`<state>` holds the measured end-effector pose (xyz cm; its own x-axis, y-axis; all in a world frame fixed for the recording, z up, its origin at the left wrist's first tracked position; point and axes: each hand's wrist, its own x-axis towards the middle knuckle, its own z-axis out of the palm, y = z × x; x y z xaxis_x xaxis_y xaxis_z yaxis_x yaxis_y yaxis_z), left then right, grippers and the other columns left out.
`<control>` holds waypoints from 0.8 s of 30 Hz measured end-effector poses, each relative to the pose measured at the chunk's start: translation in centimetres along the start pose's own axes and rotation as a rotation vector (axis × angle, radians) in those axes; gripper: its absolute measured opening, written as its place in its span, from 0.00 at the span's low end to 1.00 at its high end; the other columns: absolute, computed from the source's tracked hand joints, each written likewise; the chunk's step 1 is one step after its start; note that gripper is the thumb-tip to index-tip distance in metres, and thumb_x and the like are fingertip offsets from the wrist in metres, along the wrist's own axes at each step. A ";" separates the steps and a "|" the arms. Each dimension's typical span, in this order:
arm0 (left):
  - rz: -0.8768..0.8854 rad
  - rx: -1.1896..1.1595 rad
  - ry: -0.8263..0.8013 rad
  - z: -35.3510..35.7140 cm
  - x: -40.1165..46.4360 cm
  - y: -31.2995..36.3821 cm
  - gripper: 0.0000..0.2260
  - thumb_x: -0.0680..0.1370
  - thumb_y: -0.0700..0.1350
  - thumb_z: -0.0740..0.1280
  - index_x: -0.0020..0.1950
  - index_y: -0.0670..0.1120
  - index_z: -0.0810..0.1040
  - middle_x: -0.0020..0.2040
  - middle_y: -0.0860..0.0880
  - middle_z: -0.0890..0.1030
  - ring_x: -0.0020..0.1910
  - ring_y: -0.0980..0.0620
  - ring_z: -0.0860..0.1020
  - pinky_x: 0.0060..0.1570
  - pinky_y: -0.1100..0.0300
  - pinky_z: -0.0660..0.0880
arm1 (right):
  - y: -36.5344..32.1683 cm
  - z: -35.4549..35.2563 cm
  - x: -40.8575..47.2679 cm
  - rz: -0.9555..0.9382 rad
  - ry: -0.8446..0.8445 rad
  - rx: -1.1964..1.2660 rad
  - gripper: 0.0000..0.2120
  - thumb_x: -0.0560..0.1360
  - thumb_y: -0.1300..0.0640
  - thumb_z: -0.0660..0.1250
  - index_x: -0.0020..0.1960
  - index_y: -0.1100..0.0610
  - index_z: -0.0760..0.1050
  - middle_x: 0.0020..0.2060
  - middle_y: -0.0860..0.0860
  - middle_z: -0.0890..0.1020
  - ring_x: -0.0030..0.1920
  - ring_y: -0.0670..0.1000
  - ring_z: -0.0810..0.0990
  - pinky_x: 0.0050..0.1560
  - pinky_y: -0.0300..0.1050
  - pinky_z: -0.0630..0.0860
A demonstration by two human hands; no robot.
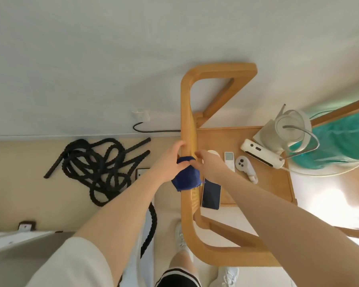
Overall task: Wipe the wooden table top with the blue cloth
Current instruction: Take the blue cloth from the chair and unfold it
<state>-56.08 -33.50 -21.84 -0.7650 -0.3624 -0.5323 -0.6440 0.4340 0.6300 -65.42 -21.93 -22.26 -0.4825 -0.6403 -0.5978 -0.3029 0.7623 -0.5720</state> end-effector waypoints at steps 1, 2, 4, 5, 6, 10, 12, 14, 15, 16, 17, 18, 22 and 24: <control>-0.007 0.009 -0.015 -0.3 0.2 0.0 0.24 0.78 0.47 0.65 0.70 0.54 0.59 0.47 0.46 0.77 0.44 0.49 0.77 0.45 0.55 0.77 | 0.0 0.2 -0.1 0.000 -0.024 0.087 0.22 0.79 0.52 0.59 0.71 0.59 0.62 0.64 0.56 0.73 0.63 0.57 0.72 0.61 0.47 0.67; -0.012 0.044 -0.033 -0.7 0.4 0.0 0.22 0.77 0.48 0.66 0.68 0.53 0.60 0.42 0.48 0.76 0.41 0.50 0.77 0.40 0.56 0.75 | 0.1 0.2 0.0 -0.006 -0.047 0.156 0.22 0.79 0.53 0.60 0.70 0.58 0.63 0.64 0.56 0.74 0.63 0.56 0.72 0.61 0.47 0.68; -0.016 0.208 -0.085 -1.5 0.7 0.6 0.16 0.77 0.50 0.66 0.61 0.49 0.65 0.41 0.49 0.75 0.42 0.50 0.76 0.39 0.58 0.72 | 0.2 -0.5 -0.2 -0.035 -0.131 0.162 0.17 0.77 0.56 0.62 0.65 0.60 0.69 0.54 0.58 0.78 0.55 0.56 0.75 0.54 0.45 0.71; 0.005 0.339 -0.120 -1.9 0.8 1.3 0.13 0.77 0.52 0.65 0.57 0.48 0.68 0.43 0.48 0.77 0.43 0.49 0.76 0.40 0.58 0.71 | 0.3 -1.1 -0.5 -0.051 -0.188 0.098 0.14 0.76 0.57 0.63 0.59 0.62 0.73 0.48 0.58 0.77 0.49 0.56 0.76 0.47 0.44 0.71; 0.039 0.459 -0.154 -2.1 0.9 2.3 0.10 0.77 0.52 0.64 0.52 0.47 0.71 0.45 0.47 0.79 0.44 0.48 0.77 0.41 0.57 0.71 | 0.3 -1.8 -0.9 -0.066 -0.229 0.031 0.11 0.75 0.57 0.64 0.54 0.63 0.74 0.44 0.58 0.76 0.45 0.55 0.75 0.42 0.43 0.69; 0.168 0.487 -0.192 -2.7 0.2 7.8 0.14 0.77 0.53 0.63 0.36 0.46 0.72 0.33 0.49 0.75 0.35 0.51 0.74 0.36 0.58 0.69 | 0.5 -6.4 -4.0 -0.100 -0.151 -0.105 0.10 0.74 0.54 0.65 0.46 0.62 0.74 0.42 0.60 0.78 0.44 0.59 0.77 0.42 0.47 0.71; 0.245 0.430 -0.172 -2.7 -0.5 11.7 0.16 0.77 0.53 0.62 0.32 0.49 0.69 0.30 0.51 0.71 0.32 0.53 0.71 0.36 0.58 0.68 | 1.3 -9.7 -6.5 -0.112 -0.066 -0.056 0.06 0.73 0.55 0.65 0.41 0.58 0.73 0.42 0.59 0.79 0.44 0.59 0.77 0.41 0.46 0.71; 0.325 0.448 -0.175 -2.0 -1.2 16.2 0.14 0.78 0.54 0.61 0.35 0.50 0.70 0.31 0.51 0.73 0.33 0.54 0.72 0.39 0.56 0.71 | 2.8 -13.5 -9.8 -0.128 0.014 -0.014 0.04 0.73 0.55 0.66 0.46 0.55 0.74 0.45 0.55 0.79 0.46 0.56 0.77 0.45 0.46 0.72; 0.362 0.459 -0.170 -1.4 -1.5 18.6 0.13 0.79 0.54 0.61 0.36 0.49 0.71 0.33 0.51 0.74 0.34 0.52 0.73 0.39 0.56 0.71 | 4.1 -15.3 -11.5 -0.134 0.061 -0.017 0.09 0.73 0.55 0.67 0.51 0.56 0.75 0.47 0.55 0.80 0.48 0.56 0.77 0.48 0.48 0.73; 0.401 0.460 -0.159 -0.5 -1.8 20.9 0.13 0.78 0.53 0.62 0.37 0.48 0.71 0.33 0.50 0.74 0.35 0.51 0.73 0.39 0.56 0.70 | 5.5 -17.2 -13.3 -0.145 0.111 -0.037 0.12 0.73 0.55 0.67 0.54 0.58 0.74 0.48 0.55 0.80 0.50 0.57 0.77 0.49 0.49 0.73; 0.439 0.453 -0.139 0.4 -2.2 23.2 0.13 0.78 0.53 0.63 0.38 0.47 0.72 0.33 0.50 0.74 0.36 0.50 0.73 0.39 0.55 0.69 | 7.1 -19.0 -15.0 -0.146 0.157 -0.077 0.14 0.72 0.55 0.68 0.56 0.59 0.74 0.49 0.56 0.80 0.50 0.57 0.77 0.49 0.49 0.73; 0.468 0.439 -0.111 1.5 -2.7 25.5 0.13 0.77 0.53 0.64 0.38 0.46 0.73 0.33 0.50 0.74 0.37 0.49 0.73 0.39 0.55 0.69 | 9.0 -20.6 -16.7 -0.141 0.202 -0.128 0.15 0.72 0.57 0.67 0.57 0.59 0.74 0.49 0.56 0.80 0.50 0.58 0.77 0.49 0.49 0.72; 0.542 0.393 -0.047 7.5 -5.0 33.9 0.13 0.77 0.53 0.63 0.40 0.46 0.74 0.35 0.50 0.76 0.36 0.52 0.73 0.37 0.59 0.68 | 17.2 -26.8 -23.5 -0.049 0.376 -0.319 0.10 0.71 0.58 0.65 0.52 0.56 0.75 0.45 0.56 0.80 0.46 0.57 0.76 0.43 0.47 0.71; 0.603 0.383 -0.063 11.2 -6.2 37.9 0.11 0.77 0.53 0.64 0.43 0.45 0.75 0.37 0.49 0.78 0.38 0.50 0.75 0.39 0.57 0.71 | 20.9 -29.4 -26.9 -0.017 0.476 -0.321 0.07 0.73 0.54 0.64 0.48 0.56 0.74 0.40 0.54 0.79 0.43 0.57 0.75 0.39 0.46 0.70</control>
<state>-75.75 -5.59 -0.94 -0.9784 0.0748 -0.1928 -0.0541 0.8072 0.5878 -82.98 13.96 -1.61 -0.7696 -0.5962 -0.2285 -0.5127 0.7904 -0.3353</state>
